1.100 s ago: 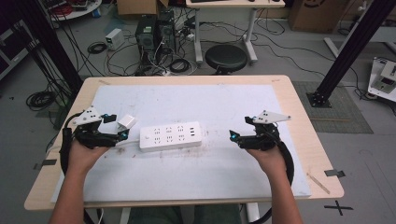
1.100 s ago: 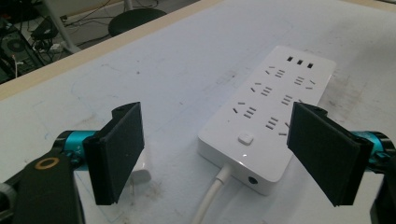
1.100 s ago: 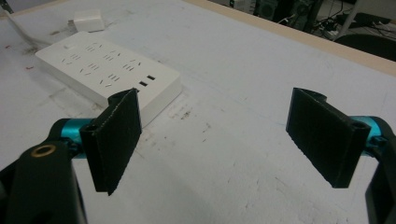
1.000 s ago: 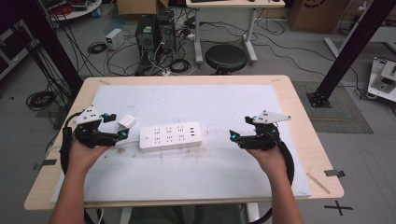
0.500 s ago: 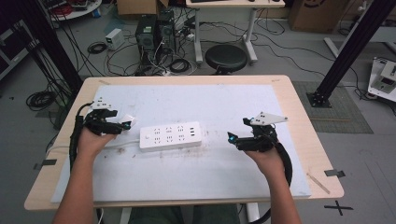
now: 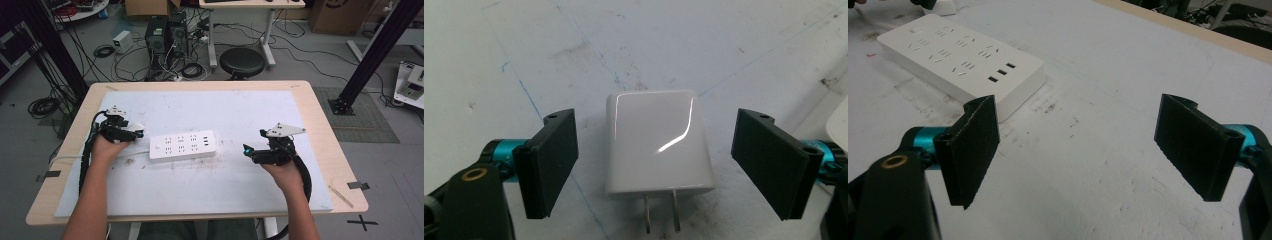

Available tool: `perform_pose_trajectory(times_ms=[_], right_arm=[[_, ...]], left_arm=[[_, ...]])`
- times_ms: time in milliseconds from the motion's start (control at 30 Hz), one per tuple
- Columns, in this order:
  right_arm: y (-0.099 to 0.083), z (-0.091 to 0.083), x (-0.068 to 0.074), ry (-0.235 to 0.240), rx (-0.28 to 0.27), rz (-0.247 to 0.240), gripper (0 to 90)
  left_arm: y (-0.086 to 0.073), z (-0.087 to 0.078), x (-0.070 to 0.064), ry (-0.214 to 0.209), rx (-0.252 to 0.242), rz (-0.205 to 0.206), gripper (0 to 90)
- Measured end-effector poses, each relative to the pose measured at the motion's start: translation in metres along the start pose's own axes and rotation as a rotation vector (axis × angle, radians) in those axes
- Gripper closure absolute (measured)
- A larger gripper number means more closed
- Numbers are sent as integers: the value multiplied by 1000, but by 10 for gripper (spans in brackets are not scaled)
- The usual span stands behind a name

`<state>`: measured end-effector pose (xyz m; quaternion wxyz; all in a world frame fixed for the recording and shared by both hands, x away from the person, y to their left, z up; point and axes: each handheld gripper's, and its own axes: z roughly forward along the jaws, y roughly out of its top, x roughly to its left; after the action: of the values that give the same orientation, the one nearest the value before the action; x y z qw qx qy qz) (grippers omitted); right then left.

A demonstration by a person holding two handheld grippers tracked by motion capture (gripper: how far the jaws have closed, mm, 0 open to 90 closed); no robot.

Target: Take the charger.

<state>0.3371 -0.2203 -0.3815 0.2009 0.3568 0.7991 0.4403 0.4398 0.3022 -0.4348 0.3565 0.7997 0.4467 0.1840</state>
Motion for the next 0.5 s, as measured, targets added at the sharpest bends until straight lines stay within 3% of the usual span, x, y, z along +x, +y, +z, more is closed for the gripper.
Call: perform_pose_trajectory(times_ms=[433, 500], right_arm=[[2, 3, 2, -8, 2, -10, 185], [1, 3, 1, -11, 1, -6, 185]], left_arm=[[-4, 9, 1, -1, 47, -1, 304], [-3, 9, -1, 14, 54, 7, 324]])
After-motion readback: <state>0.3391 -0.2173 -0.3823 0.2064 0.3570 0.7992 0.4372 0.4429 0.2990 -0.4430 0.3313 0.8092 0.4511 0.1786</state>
